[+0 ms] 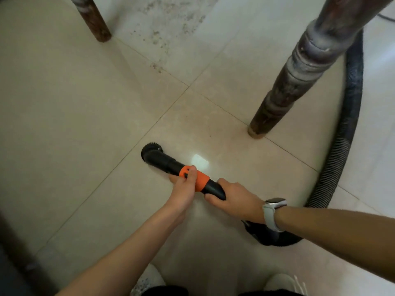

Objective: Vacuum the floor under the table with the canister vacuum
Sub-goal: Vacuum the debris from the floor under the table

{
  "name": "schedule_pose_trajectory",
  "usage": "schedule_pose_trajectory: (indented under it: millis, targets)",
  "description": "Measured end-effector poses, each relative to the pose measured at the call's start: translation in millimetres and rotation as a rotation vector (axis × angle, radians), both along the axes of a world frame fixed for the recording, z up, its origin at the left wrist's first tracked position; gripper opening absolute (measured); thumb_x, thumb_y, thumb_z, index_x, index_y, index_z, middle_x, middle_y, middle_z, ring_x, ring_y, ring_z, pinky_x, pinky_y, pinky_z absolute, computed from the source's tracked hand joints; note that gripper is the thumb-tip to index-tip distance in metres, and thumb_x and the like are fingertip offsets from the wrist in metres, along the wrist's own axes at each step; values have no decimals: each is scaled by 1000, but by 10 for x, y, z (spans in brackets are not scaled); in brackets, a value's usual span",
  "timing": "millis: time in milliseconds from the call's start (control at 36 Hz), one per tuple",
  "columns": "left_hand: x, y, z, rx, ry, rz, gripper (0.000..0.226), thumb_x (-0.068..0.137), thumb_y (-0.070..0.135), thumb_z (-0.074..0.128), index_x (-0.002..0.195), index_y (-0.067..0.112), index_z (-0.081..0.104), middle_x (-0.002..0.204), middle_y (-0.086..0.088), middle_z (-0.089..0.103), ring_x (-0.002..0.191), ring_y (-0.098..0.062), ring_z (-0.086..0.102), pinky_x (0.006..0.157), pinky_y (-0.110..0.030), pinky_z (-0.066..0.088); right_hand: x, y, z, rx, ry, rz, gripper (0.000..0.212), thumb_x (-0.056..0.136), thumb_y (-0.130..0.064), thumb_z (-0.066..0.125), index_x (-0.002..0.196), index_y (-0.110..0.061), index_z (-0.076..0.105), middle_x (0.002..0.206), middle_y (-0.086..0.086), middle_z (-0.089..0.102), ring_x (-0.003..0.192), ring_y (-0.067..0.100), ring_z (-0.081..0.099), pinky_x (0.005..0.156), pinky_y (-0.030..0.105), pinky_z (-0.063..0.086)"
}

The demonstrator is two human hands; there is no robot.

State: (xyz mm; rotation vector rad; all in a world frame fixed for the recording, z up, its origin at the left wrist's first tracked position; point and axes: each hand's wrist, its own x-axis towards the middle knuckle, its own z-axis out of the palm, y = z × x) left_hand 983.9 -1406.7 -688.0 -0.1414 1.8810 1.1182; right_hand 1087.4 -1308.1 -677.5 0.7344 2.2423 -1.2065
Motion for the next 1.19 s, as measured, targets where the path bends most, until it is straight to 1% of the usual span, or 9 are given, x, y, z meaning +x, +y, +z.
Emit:
schedule_pose_trajectory:
  millis: [139, 306, 417, 472, 528, 722, 806, 944, 1194]
  targets:
    - [-192, 182, -11, 13, 69, 6, 49, 98, 43, 42, 131, 8, 34, 138, -12, 42, 118, -22, 50, 104, -39, 39, -157, 144, 97, 19, 28, -78, 40, 90, -51, 53, 101, -13, 51, 87, 7, 65, 60, 18, 59, 62, 33, 51]
    - [-514, 398, 17, 8, 69, -140, 37, 98, 42, 46, 123, 15, 47, 114, -2, 54, 99, -18, 52, 59, -21, 35, -544, 175, 37, 371, 87, -32, 30, 88, -31, 55, 108, -11, 45, 99, 10, 63, 88, 33, 62, 62, 31, 39]
    - [-626, 345, -9, -34, 198, -289, 51, 96, 45, 47, 140, 20, 40, 137, -1, 44, 123, -22, 47, 97, -32, 42, -575, 346, 86, 427, 26, -120, 29, 92, -21, 52, 116, -6, 48, 105, 12, 61, 95, 32, 60, 63, 26, 31]
    - [-623, 222, -95, -164, 310, -342, 58, 93, 49, 48, 143, 24, 36, 143, -9, 39, 127, -27, 44, 107, -44, 37, -457, 499, 112, 450, 19, -163, 19, 90, -21, 54, 105, -9, 52, 89, 7, 57, 83, 28, 58, 60, 26, 32]
    - [-583, 69, -197, -333, 420, -419, 61, 91, 53, 49, 144, 26, 34, 145, -11, 35, 131, -30, 38, 108, -49, 33, -285, 595, 150, 468, 22, -165, 14, 86, -23, 57, 93, -13, 49, 79, 3, 53, 74, 26, 56, 57, 28, 34]
    - [-476, -557, -619, -649, 478, -529, 91, 82, 55, 60, 149, 20, 10, 157, -7, 5, 144, -31, 5, 111, -54, 18, 272, 279, 100, 418, 8, 237, 27, 90, -33, 53, 106, -14, 43, 95, 10, 64, 85, 31, 61, 61, 30, 34]
    - [-443, -672, -666, -688, 444, -666, 97, 85, 54, 58, 151, 20, -5, 158, -6, -16, 145, -32, -12, 114, -54, 10, 148, 391, 93, 447, 24, 144, 29, 90, -30, 55, 111, -11, 46, 99, 12, 63, 89, 33, 61, 65, 31, 38]
    - [-472, -689, -616, -674, 424, -713, 97, 86, 51, 59, 152, 19, -5, 158, -6, -17, 145, -31, -13, 115, -52, 11, -265, 583, 186, 507, 50, -95, 16, 89, -19, 56, 102, -13, 48, 88, 7, 52, 76, 22, 49, 58, 26, 34]
    - [-468, -818, -635, -728, 474, -737, 104, 82, 53, 64, 151, 22, -7, 158, -6, -17, 145, -33, -11, 114, -55, 14, -359, 435, 122, 501, 49, 55, 25, 89, -26, 55, 107, -12, 49, 92, 8, 60, 84, 30, 61, 63, 32, 45]
